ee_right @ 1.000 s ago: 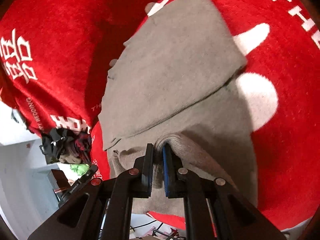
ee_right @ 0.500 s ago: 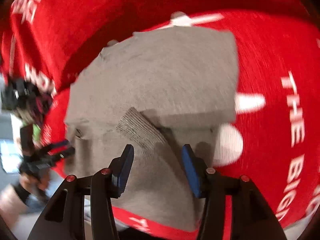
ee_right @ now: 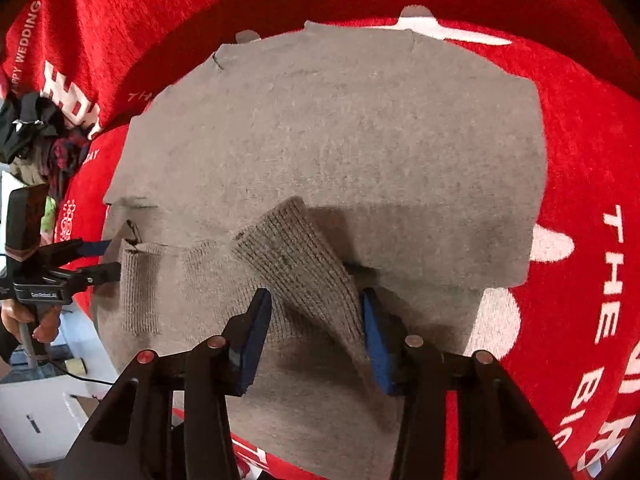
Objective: Fold small clothes
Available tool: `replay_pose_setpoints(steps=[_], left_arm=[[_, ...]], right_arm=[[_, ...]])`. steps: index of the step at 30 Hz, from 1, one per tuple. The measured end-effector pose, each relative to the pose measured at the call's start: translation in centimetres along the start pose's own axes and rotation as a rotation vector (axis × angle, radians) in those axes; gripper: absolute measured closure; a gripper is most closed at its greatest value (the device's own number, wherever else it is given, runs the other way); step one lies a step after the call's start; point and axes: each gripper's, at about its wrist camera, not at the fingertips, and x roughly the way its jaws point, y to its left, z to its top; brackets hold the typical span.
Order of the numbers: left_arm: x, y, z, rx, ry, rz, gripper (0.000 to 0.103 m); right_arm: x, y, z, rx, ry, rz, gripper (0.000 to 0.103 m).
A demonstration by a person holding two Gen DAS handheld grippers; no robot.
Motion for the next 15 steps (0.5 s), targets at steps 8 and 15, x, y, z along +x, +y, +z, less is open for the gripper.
replay_pose_setpoints(steps=[8,15], left_arm=[[-0.8,3.3,-0.2,-0.094,0.039,-0.157,0.031],[-0.4,1.6,-0.1,-0.01,0.033,-0.119,0.096]], right_arm=[[0.4,-0.3,-0.7,0.142,-0.014,-0.025,0.062],[0.5,-0.1,-0.5,0.165,-0.008,-0.085,0.097]])
